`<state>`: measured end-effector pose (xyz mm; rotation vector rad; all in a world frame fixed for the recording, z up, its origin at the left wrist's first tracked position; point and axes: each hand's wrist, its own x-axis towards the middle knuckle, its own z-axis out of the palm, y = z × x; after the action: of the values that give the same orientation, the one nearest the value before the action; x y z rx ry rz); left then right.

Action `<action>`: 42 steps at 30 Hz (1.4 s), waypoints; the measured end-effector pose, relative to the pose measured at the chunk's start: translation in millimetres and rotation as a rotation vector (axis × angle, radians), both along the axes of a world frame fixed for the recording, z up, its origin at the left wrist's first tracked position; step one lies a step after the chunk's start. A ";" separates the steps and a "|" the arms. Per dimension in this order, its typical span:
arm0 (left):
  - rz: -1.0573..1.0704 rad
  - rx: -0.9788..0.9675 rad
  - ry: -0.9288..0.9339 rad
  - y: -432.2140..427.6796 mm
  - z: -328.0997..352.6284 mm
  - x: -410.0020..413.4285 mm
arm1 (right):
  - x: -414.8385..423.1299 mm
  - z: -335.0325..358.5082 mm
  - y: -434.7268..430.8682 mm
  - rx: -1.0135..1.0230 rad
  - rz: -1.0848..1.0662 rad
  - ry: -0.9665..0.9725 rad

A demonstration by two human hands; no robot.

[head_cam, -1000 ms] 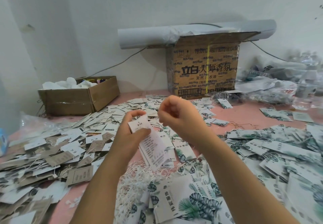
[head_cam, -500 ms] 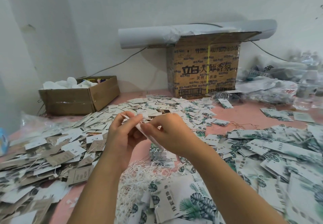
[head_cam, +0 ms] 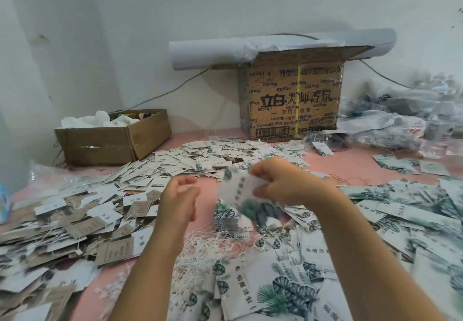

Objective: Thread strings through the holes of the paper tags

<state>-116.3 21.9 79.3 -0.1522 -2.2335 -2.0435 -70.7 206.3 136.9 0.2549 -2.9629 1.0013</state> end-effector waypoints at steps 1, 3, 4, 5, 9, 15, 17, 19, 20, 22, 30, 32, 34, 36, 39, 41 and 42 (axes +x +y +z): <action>-0.014 -0.126 -0.020 -0.3 -4.7 -0.7 | 2.5 0.5 6.4 0.116 0.032 -0.111; -0.089 -0.390 -0.062 0.0 -12.8 -0.5 | 5.3 -2.1 11.4 0.318 0.083 -0.318; -0.129 -0.505 -0.083 0.3 -16.5 -0.7 | 4.7 -4.3 10.5 0.362 0.090 -0.380; -0.171 -0.597 -0.102 0.3 -20.1 -1.1 | 3.4 -6.7 8.2 0.384 0.092 -0.412; -0.211 -0.847 -0.129 3.1 -34.1 -3.1 | -2.9 -15.8 -4.5 0.460 0.207 -0.508; -0.164 -0.945 -0.074 4.5 -39.4 -4.4 | -10.0 -27.4 -14.1 0.432 0.210 -0.570; -0.176 -0.908 -0.043 3.6 -37.8 -5.8 | -11.6 -27.7 -13.9 0.398 0.193 -0.567; -0.201 -0.824 -0.017 3.9 -34.9 -5.9 | -13.8 -29.1 -12.8 0.363 0.164 -0.494; -0.215 -0.766 -0.012 4.5 -33.2 -5.6 | -15.4 -30.7 -12.3 0.333 0.136 -0.434; -0.237 -0.646 -0.010 6.1 -28.7 -3.8 | -19.2 -35.1 -12.1 0.268 0.075 -0.301; -0.304 -0.440 -0.001 10.6 -9.9 5.2 | -30.8 -49.4 -18.7 0.027 0.074 -0.062; -0.308 -0.423 -0.002 10.5 -7.6 6.3 | -30.3 -49.0 -20.0 0.021 0.077 -0.028; -0.321 -0.395 -0.011 10.3 -5.8 7.3 | -29.8 -48.0 -21.0 0.020 0.065 -0.003; -0.341 -0.362 -0.026 10.1 -4.8 8.1 | -30.2 -47.3 -20.0 0.007 0.051 0.021; -0.358 -0.336 -0.037 9.3 -4.8 8.1 | -30.9 -45.5 -15.3 -0.043 0.007 0.077; -0.360 -0.347 -0.030 8.5 -5.8 7.4 | -31.4 -43.2 -11.4 -0.105 -0.037 0.130; -0.360 -0.354 -0.026 8.1 -6.3 6.8 | -31.4 -42.2 -10.1 -0.139 -0.065 0.166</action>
<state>-109.6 30.0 73.0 -0.5996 -2.7320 -1.7726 -102.2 196.2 94.7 0.2264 -2.7215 1.1126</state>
